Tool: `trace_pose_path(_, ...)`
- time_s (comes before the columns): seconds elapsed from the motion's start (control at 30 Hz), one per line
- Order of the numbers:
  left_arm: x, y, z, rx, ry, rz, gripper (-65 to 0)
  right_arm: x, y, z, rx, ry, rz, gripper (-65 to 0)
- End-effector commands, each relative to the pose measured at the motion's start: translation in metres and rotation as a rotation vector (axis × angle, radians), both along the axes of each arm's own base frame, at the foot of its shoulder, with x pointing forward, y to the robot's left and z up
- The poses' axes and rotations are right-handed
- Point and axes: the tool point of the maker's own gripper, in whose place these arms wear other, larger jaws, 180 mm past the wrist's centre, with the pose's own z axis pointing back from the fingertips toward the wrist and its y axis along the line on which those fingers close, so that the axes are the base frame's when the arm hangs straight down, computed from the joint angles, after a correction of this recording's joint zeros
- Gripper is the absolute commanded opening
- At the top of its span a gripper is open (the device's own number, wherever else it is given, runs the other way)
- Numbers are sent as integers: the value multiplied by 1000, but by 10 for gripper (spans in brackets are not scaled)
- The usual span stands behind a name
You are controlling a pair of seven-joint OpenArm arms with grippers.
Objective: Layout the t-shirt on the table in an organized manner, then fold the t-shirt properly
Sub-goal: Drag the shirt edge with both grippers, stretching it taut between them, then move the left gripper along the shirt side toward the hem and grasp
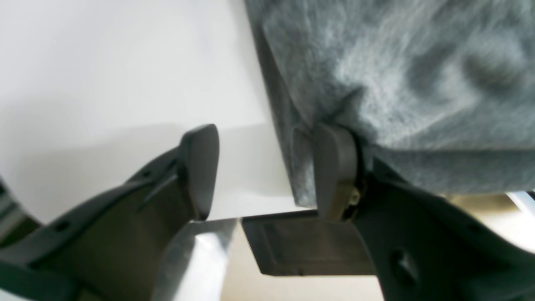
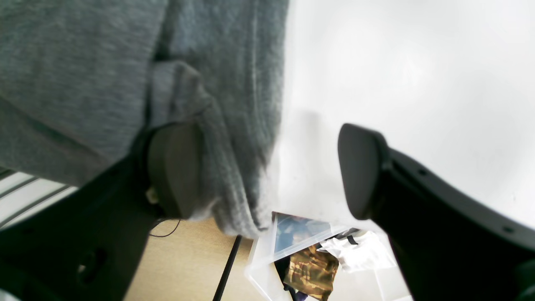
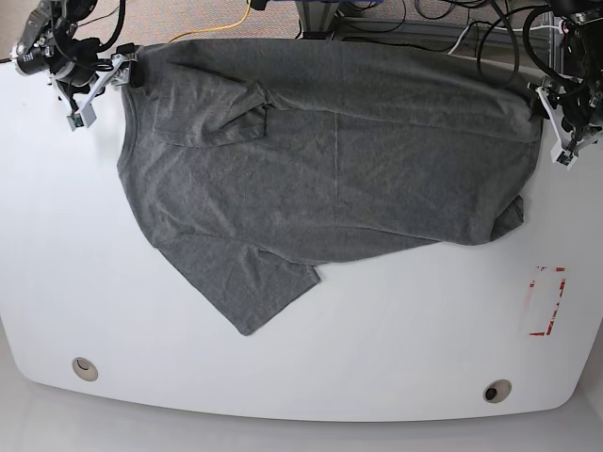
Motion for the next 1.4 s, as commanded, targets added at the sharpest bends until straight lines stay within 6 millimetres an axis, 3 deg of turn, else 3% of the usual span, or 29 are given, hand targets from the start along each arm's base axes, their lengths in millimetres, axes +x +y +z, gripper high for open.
trace_pose_path(0.0, 15, 4, 21, 40, -55, -24, -301, 7, -6, 9, -22, -33, 9, -162)
trace_pose_path(0.17, 33, -6, 38, 12, -109, -41, -300, 11, -6, 11, -25, -43, 12, -162)
trace_pose_path(0.37, 58, -3, 68, -30, -218, -5, -300, 23, -1, 29, -63, -101, 54, -162)
trace_pose_path(0.6, 107, -1, 108, -47, -375, 15, -303, 48, 0, 45, -86, -170, 68, -162)
trace_pose_path(0.9, 150, 12, 95, -160, -385, 143, -304, 72, 0, 57, -90, -234, 66, -162)
trace_pose_path(1.13, 177, 7, 57, -302, -378, 230, -304, 77, -1, 60, -93, -249, 65, -162)
trace_pose_path(1.37, 185, -2, 23, -417, -327, 291, -304, 74, -2, 52, -74, -225, 50, -162)
